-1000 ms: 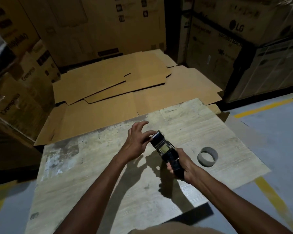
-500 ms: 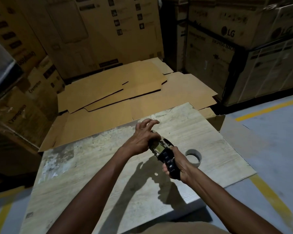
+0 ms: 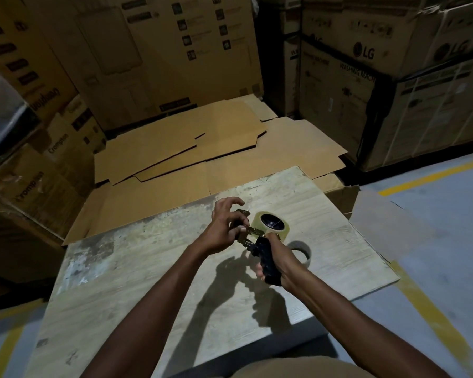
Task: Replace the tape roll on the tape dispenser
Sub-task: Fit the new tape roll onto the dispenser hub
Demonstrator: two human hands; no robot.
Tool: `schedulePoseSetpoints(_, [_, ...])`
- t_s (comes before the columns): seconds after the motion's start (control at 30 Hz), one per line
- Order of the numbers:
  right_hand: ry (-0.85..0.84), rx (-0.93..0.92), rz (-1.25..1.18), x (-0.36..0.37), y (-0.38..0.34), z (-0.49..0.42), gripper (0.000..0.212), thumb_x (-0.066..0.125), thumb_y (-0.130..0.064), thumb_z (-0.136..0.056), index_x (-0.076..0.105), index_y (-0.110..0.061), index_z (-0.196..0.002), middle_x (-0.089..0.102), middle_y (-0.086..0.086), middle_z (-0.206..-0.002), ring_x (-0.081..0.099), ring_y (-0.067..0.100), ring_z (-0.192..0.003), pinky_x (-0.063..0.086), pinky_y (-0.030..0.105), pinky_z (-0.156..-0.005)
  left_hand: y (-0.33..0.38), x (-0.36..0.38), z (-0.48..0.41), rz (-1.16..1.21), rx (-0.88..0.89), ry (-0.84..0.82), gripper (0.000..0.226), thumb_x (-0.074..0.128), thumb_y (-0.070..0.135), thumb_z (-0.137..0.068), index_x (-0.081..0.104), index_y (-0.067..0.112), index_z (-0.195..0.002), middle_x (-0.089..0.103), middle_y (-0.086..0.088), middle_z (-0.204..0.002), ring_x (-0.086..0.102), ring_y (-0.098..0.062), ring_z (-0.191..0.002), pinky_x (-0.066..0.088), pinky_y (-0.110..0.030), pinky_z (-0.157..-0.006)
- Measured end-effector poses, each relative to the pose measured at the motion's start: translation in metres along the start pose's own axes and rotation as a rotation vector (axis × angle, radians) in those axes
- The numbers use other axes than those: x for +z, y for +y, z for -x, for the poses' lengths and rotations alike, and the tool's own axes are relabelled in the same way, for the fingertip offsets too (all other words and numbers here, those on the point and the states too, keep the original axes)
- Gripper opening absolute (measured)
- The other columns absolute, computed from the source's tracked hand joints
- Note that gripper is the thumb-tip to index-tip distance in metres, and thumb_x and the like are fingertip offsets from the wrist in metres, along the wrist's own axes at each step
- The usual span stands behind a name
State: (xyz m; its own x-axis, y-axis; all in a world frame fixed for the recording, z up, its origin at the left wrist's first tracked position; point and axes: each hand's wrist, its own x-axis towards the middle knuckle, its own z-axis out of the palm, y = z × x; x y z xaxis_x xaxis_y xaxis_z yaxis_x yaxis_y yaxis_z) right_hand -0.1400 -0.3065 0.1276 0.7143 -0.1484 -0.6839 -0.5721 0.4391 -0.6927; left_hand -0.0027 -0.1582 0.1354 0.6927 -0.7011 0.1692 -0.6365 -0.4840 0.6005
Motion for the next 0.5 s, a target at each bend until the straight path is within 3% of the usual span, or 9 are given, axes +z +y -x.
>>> schedulePoseSetpoints(0.17, [0.073, -0.07, 0.032, -0.001, 0.006, -0.007, 0.067, 0.045, -0.058, -0.1, 0.071, 0.003, -0.105, 0.064, 0.014, -0.061, 0.061, 0.025, -0.048, 0.049, 0.025, -0.044, -0.002, 0.008, 0.008, 0.089, -0.055, 0.102, 0.01, 0.079, 0.006, -0.09, 0.078, 0.017, -0.088, 0.049, 0.009, -0.141, 0.028, -0.003, -0.138, 0.022, -0.016, -0.109])
schedulePoseSetpoints(0.3, [0.125, -0.119, -0.012, 0.001, 0.007, -0.011, 0.064, 0.052, -0.058, -0.1, 0.069, 0.004, -0.108, 0.063, 0.015, -0.063, 0.06, 0.026, -0.047, 0.05, 0.028, -0.045, -0.006, 0.014, 0.015, 0.125, -0.046, 0.18, 0.009, 0.083, 0.009, -0.087, 0.08, 0.018, -0.087, 0.052, 0.011, -0.139, 0.027, 0.006, -0.139, 0.021, -0.02, -0.111])
schedulePoseSetpoints(0.5, [0.185, -0.186, 0.041, 0.0, 0.014, -0.025, 0.063, 0.049, -0.06, -0.099, 0.068, 0.0, -0.101, 0.065, 0.012, -0.061, 0.062, 0.026, -0.049, 0.055, 0.033, -0.053, -0.013, 0.02, 0.026, 0.105, 0.04, 0.183, 0.014, 0.084, 0.019, -0.087, 0.082, 0.023, -0.101, 0.049, 0.01, -0.151, 0.027, -0.012, -0.148, 0.027, -0.039, -0.119])
